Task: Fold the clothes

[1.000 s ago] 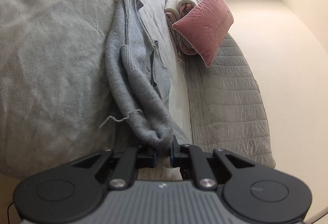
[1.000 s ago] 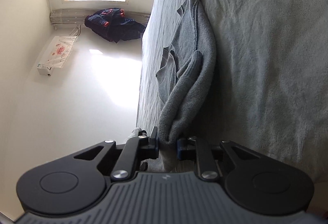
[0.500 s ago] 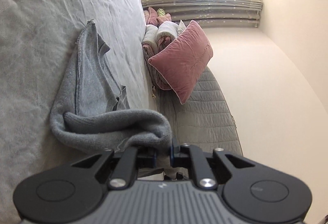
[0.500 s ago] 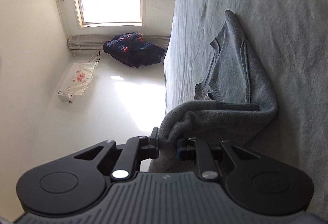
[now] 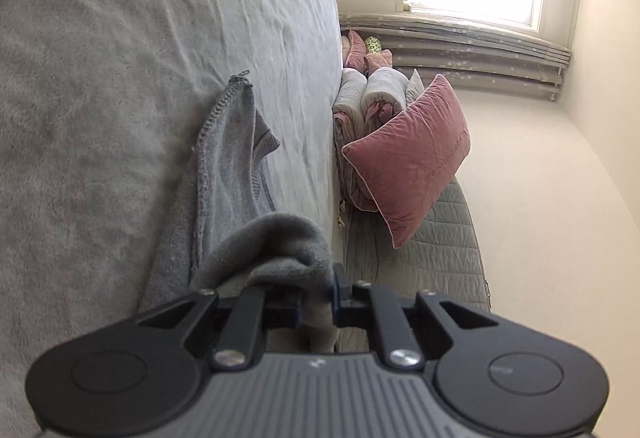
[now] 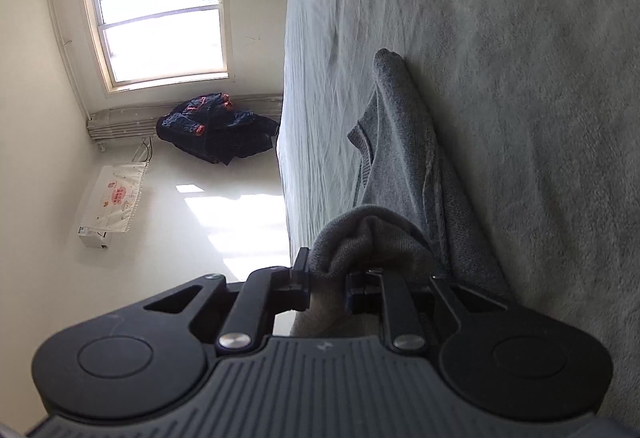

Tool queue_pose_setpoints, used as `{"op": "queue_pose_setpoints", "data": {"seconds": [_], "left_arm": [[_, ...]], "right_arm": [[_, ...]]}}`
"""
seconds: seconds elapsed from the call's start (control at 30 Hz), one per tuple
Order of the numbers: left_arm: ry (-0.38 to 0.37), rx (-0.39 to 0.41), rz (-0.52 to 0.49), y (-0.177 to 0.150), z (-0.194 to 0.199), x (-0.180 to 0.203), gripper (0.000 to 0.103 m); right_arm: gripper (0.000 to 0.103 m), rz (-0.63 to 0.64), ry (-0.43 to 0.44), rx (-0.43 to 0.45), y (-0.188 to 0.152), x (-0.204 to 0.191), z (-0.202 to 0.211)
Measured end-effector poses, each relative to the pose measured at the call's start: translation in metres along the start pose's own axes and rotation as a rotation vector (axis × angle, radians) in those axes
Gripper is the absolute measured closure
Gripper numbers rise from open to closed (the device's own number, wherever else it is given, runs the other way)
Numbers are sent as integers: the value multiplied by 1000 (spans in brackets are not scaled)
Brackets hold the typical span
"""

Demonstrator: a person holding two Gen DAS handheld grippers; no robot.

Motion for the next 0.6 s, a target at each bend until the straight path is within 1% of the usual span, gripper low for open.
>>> {"op": "queue_pose_setpoints", "data": {"seconds": [0.03,0.07,0.1,0.13,0.17,0.2,0.27,0.3,0.37,0.43,0.5,0.53,0.6], "left_arm": [[13,6,7,3,0,-3,85],[11,14,11,6,2,-3,76],[4,23,15,9,4,-3,65],[-9,31,9,11,7,1,60],[-24,39,-1,14,10,6,51],[-30,46,-15,16,12,10,46],[-10,63,-82,20,19,20,41],[6,70,-120,22,21,25,38],[86,94,-251,26,22,35,37],[189,132,-401,28,23,41,37],[271,168,-535,30,22,43,37],[291,177,-587,29,20,43,37],[319,191,-683,27,16,43,39]], "right_arm": [[81,-26,-3,4,2,5,-1],[80,-50,-2,6,3,8,0],[76,-69,1,8,4,11,1],[73,-75,15,10,5,9,4],[64,-82,28,11,6,7,8],[52,-82,40,14,7,5,12],[38,-34,42,28,8,-4,19],[34,1,33,38,9,-9,23],[33,91,-4,56,9,-18,28],[33,191,-57,83,8,-24,30],[33,370,-137,127,4,-29,36],[33,463,-172,150,2,-32,38],[33,622,-205,176,-7,-35,40]]}}
Point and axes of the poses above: each gripper's, at about its wrist camera, not at the fingertips, and z roughly against the way its jaws point, x to its right, y to its top, the point moved 9 cm from there along -z, roughly the way its jaws point
